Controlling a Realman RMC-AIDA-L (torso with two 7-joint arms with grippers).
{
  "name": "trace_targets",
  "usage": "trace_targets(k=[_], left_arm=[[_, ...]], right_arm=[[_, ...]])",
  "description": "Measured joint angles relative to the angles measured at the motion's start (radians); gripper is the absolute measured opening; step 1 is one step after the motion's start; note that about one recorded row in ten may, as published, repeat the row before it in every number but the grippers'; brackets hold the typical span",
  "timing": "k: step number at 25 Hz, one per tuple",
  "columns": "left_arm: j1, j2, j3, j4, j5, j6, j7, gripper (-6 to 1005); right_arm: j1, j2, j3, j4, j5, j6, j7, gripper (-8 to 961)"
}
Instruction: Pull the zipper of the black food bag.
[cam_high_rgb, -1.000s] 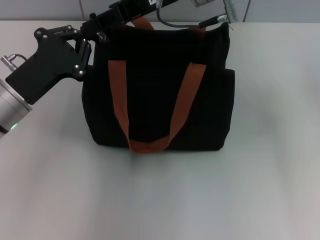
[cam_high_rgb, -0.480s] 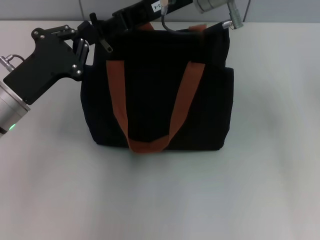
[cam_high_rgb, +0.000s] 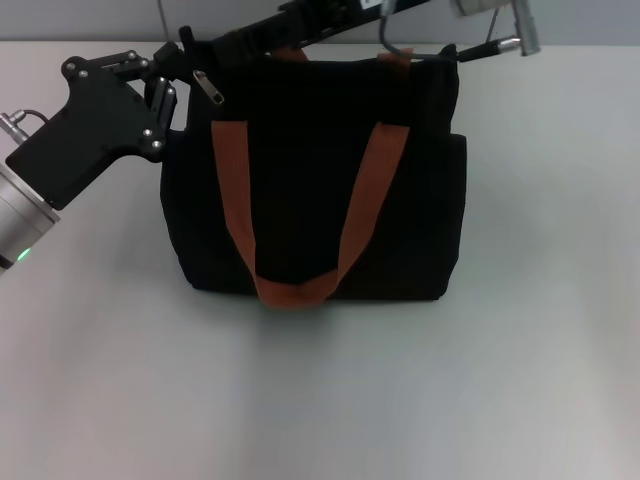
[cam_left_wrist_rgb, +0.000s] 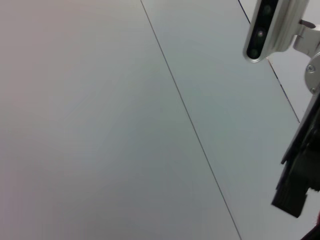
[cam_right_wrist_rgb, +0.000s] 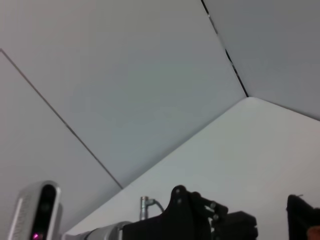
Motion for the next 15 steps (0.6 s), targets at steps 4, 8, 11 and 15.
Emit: trace_targets(k=[4, 8, 11, 15], left_arm=[[-0.001, 0.0, 0.005, 0.0, 0.0, 0.005, -0.001, 26], [-0.005, 0.0, 0.008, 0.0, 0.0, 0.007, -0.002, 26], [-0.006, 0.0, 0.008, 0.0, 0.0, 0.008, -0.002, 26], [-0.007, 0.0, 0.009, -0.001, 0.001, 0.011, -0.003, 26]], right_arm=[[-0.009, -0.003, -0.002, -0.001, 0.002, -0.022, 0.01, 339], [0.0, 0.006, -0.013, 0.014, -0.003, -0.013, 0.022, 338], [0.004, 0.01, -0.014, 0.022, -0.004, -0.005, 0.023, 338], [0.02, 0.012, -0.032, 0.056, -0.004, 0.024, 0.023, 337]])
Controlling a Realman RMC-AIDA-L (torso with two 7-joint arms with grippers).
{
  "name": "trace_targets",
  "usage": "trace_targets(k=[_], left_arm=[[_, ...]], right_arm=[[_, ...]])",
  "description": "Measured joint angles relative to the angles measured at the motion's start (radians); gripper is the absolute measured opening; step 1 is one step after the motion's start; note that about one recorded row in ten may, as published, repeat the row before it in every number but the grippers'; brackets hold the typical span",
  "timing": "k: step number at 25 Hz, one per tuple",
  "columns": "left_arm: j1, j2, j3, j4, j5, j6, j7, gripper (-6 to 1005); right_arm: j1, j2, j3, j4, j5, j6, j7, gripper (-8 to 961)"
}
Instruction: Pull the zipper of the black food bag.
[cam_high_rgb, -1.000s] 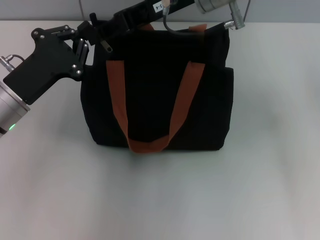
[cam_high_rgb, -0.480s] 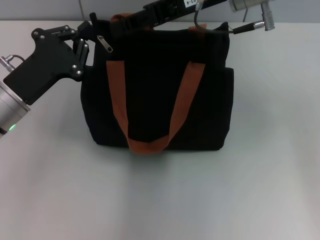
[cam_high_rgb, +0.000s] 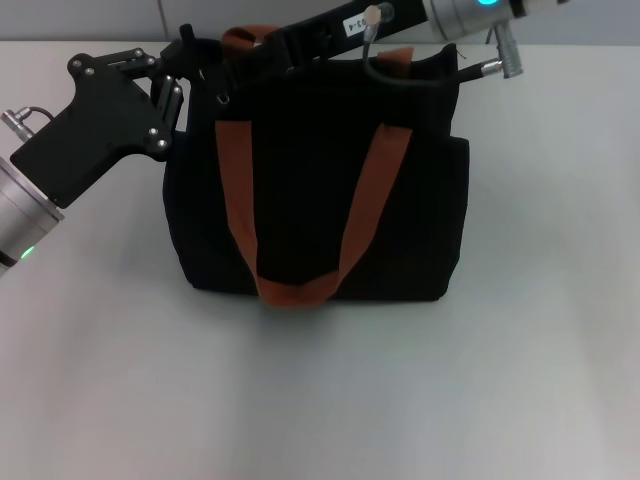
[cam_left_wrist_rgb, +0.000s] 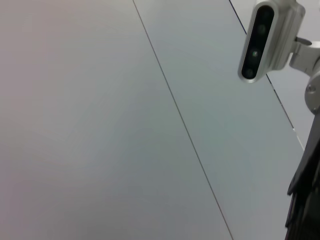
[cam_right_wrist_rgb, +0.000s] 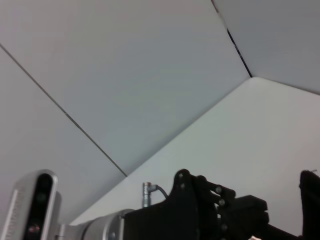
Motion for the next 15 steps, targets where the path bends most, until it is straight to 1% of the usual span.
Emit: trace_targets(k=[8, 15], left_arm=[[-0.002, 0.0, 0.0, -0.001, 0.001, 0.002, 0.0, 27], [-0.002, 0.0, 0.0, -0.001, 0.001, -0.001, 0.0, 27]], right_arm=[[0.007, 0.0, -0.057, 0.008, -0.001, 0.062, 0.0, 336], [0.024, 0.003, -0.061, 0.031, -0.001, 0.068, -0.001, 335]])
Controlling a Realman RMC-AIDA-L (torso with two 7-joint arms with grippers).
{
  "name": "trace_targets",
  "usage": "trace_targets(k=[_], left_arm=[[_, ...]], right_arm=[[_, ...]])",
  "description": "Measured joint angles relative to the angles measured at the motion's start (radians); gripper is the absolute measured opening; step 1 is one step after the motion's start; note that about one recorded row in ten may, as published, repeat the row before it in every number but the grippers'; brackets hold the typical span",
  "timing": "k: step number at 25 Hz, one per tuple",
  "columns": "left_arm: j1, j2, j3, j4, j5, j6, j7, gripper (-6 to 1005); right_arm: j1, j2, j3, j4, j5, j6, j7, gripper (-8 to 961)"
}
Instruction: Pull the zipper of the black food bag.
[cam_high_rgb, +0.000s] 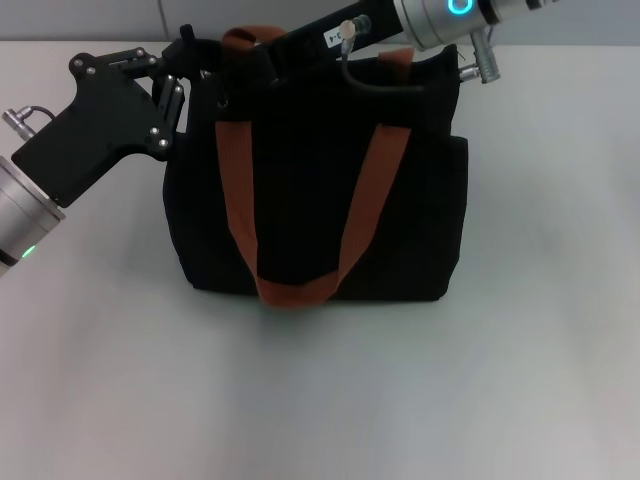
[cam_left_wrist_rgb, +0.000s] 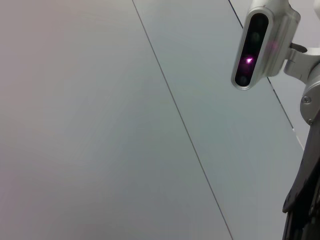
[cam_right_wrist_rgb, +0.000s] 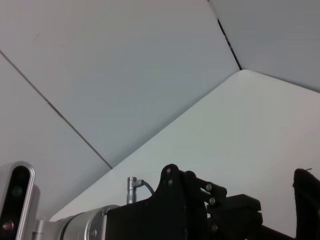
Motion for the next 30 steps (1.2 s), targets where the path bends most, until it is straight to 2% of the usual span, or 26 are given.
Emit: trace_targets(k=[22, 30], left_arm=[[-0.011, 0.0, 0.0, -0.012, -0.001, 0.003, -0.001, 27], [-0.011, 0.0, 0.0, -0.012, -0.001, 0.003, -0.002, 27]], right_arm=[[0.006, 0.005, -0.029, 0.013, 0.0, 0.046, -0.001, 333], [0.006, 0.005, -0.041, 0.013, 0.0, 0.051, -0.001, 158]])
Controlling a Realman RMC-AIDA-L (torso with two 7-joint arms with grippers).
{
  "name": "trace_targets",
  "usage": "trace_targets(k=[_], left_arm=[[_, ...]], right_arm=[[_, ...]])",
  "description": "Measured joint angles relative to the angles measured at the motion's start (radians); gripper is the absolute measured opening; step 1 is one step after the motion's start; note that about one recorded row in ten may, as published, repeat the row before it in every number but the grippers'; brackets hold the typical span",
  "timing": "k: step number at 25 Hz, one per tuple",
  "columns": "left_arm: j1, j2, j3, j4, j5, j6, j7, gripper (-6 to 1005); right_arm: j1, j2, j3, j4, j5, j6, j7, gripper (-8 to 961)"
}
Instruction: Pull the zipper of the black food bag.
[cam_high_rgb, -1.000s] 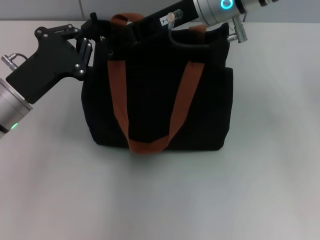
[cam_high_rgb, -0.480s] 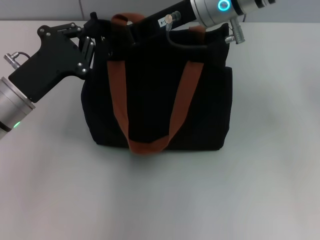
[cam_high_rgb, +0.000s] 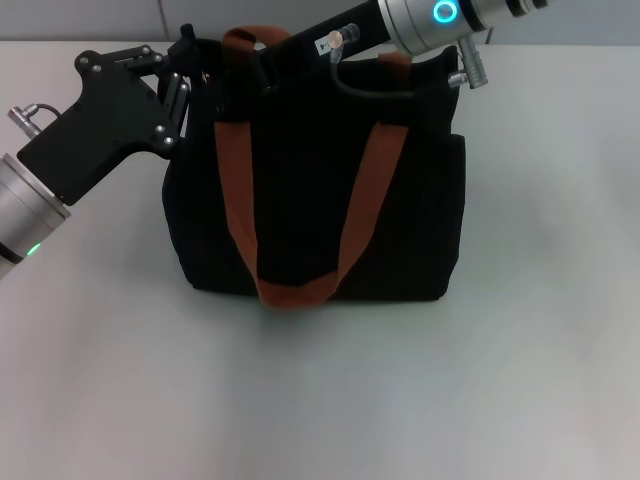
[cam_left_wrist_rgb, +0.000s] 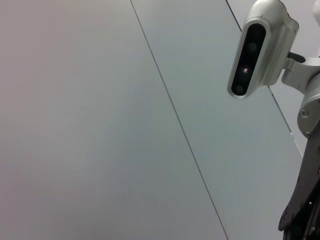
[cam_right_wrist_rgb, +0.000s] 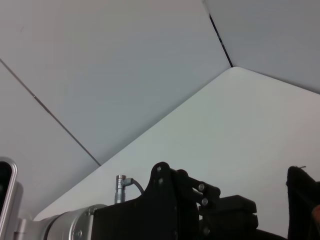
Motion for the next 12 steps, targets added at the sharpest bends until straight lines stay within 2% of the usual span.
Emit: trace_targets(k=[12], left_arm=[[-0.002, 0.0, 0.0, 0.001, 0.0, 0.004, -0.012, 26]], right_arm=[[-0.007, -0.002, -0.006, -0.007, 0.002, 0.005, 0.015, 118]])
